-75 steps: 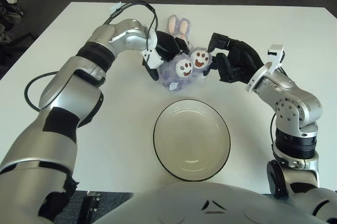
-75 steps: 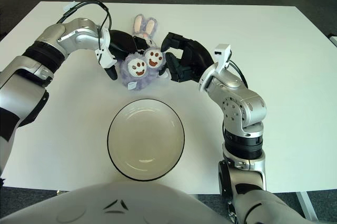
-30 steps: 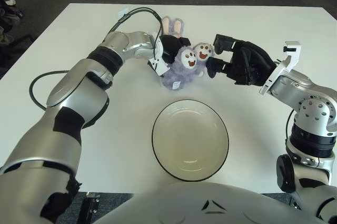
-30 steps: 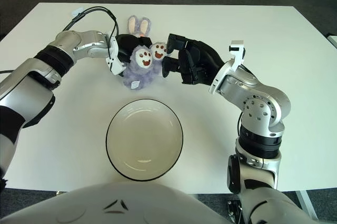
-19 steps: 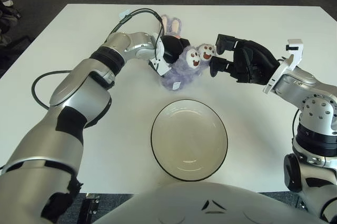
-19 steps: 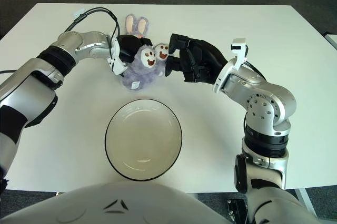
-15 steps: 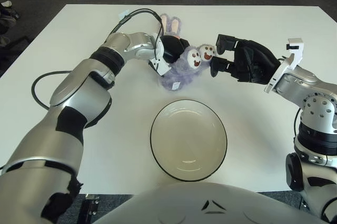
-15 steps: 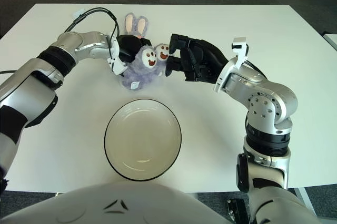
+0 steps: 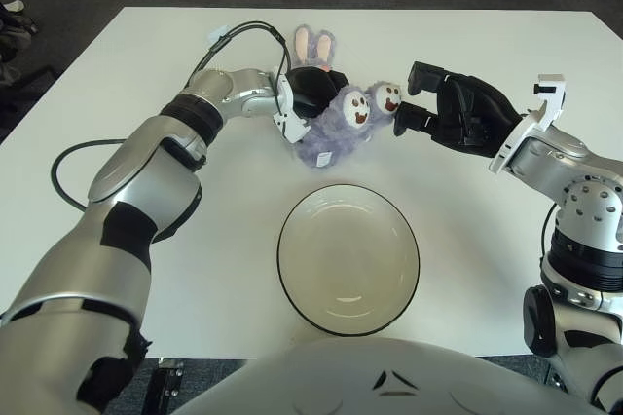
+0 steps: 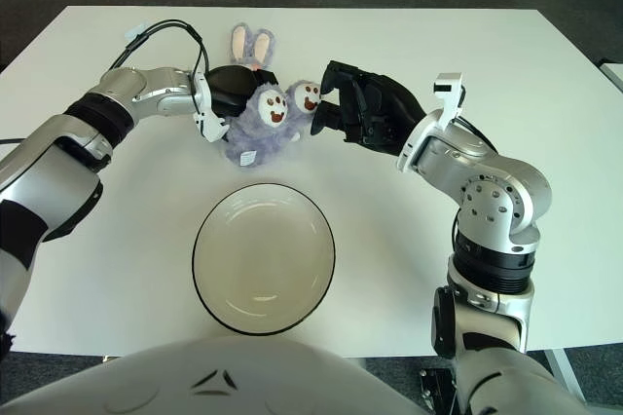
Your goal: Put the doll into the plate.
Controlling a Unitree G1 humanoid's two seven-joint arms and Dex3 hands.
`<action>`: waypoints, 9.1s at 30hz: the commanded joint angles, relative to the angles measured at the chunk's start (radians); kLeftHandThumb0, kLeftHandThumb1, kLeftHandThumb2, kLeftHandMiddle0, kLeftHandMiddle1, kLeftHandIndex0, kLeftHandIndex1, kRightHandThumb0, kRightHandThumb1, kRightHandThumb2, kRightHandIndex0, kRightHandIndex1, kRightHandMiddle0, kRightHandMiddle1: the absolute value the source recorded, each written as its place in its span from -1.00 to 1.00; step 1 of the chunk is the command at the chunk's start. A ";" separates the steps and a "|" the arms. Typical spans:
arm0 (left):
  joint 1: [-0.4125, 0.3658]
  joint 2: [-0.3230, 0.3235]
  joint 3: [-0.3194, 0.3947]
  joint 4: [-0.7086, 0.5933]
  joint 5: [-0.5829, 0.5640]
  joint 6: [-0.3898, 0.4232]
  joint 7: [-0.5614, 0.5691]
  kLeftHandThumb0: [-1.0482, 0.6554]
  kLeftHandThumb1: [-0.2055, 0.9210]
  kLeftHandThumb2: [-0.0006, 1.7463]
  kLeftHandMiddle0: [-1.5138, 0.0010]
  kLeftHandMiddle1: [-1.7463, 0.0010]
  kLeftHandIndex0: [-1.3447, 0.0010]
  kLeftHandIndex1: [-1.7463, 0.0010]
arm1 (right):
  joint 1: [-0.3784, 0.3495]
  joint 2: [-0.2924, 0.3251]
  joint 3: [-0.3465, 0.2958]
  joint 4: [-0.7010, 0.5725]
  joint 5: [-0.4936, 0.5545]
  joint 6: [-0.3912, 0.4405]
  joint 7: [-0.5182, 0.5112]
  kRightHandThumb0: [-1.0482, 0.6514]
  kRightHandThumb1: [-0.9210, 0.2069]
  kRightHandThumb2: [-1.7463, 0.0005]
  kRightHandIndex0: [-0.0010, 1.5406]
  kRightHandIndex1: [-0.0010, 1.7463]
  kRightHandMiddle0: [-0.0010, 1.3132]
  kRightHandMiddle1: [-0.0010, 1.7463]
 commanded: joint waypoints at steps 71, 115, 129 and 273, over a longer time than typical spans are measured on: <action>0.209 0.149 0.313 -0.225 -0.128 0.089 0.039 0.24 -0.82 0.95 -0.29 -0.70 -0.10 -1.00 | -0.013 0.103 -0.062 0.337 -0.111 -0.286 -0.045 -0.18 -0.62 0.17 -0.74 0.17 -0.39 0.87; 0.486 0.137 0.518 -0.659 -0.498 0.017 -0.212 0.23 -0.62 0.83 -0.20 -0.76 0.06 -1.00 | -0.092 0.151 -0.108 0.545 -0.153 -0.262 -0.085 0.19 0.38 -0.59 -0.91 0.19 -0.79 0.56; 0.523 0.139 0.504 -0.753 -0.698 0.067 -0.426 0.23 -0.53 0.81 -0.11 -0.87 0.14 -1.00 | -0.107 0.157 -0.094 0.588 -0.188 -0.299 -0.045 0.21 0.37 -0.60 -0.94 0.21 -0.88 0.57; 0.479 0.023 0.549 -0.872 -0.825 0.183 -0.669 0.23 -0.72 0.94 -0.21 -0.86 0.01 -1.00 | -0.561 0.151 -0.091 1.234 -0.483 -0.429 -0.029 0.23 0.51 -0.62 -0.83 0.28 -0.95 0.53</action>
